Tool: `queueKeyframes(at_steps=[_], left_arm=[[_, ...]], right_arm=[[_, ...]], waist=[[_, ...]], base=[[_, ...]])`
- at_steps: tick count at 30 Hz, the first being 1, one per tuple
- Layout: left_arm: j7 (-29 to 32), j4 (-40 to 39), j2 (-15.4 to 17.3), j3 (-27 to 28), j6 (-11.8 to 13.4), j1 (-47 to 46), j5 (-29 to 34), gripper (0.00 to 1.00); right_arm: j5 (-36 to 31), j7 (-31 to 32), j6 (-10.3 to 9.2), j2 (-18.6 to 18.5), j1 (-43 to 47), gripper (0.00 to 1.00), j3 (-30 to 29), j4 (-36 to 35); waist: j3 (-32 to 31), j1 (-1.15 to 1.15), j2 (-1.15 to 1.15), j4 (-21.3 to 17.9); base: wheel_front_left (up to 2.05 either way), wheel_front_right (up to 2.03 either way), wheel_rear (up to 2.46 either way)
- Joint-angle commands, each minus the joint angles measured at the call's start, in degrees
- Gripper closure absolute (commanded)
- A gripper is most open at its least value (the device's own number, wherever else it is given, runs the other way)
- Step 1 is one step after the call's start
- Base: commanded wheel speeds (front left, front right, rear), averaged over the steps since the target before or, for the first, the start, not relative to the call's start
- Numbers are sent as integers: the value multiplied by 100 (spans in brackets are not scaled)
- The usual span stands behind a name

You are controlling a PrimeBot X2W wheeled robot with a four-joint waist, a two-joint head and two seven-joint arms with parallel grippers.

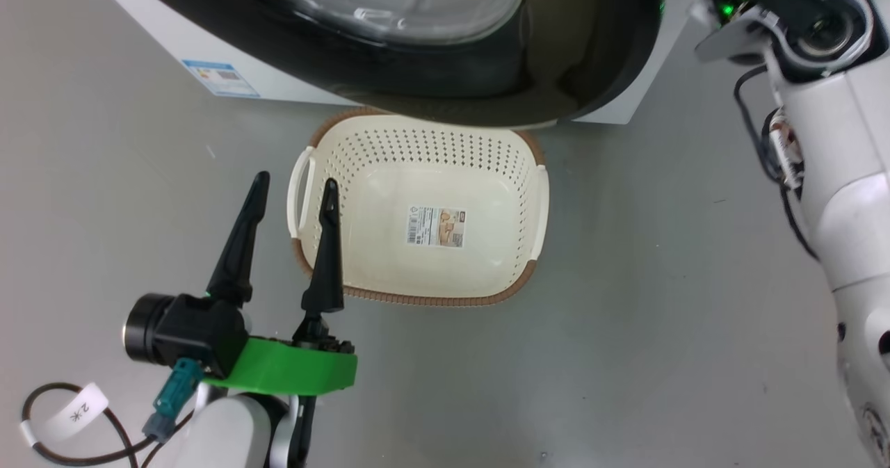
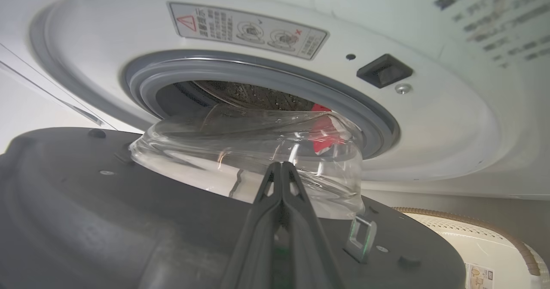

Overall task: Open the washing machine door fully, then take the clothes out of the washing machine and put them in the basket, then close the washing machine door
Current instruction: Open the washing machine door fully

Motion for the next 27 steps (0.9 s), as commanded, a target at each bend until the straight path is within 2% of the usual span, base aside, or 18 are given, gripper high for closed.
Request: queueKeyframes(at_steps=[1,16,27], left_arm=[[-51,-181,72,235,12,121,13,0],[-51,-197,72,365,-15,271,90,0],[-51,-154,73,388,-28,495,128,0]], right_arm=[[104,85,44,235,209,100,76,-266],[329,324,44,321,1094,100,129,-977],[601,502,44,346,1781,100,353,-1388]], waist=[[-105,0,0,-84],[-410,0,0,-292],[-889,0,0,-217]], base=[[0,0,0],[0,0,0],[0,0,0]])
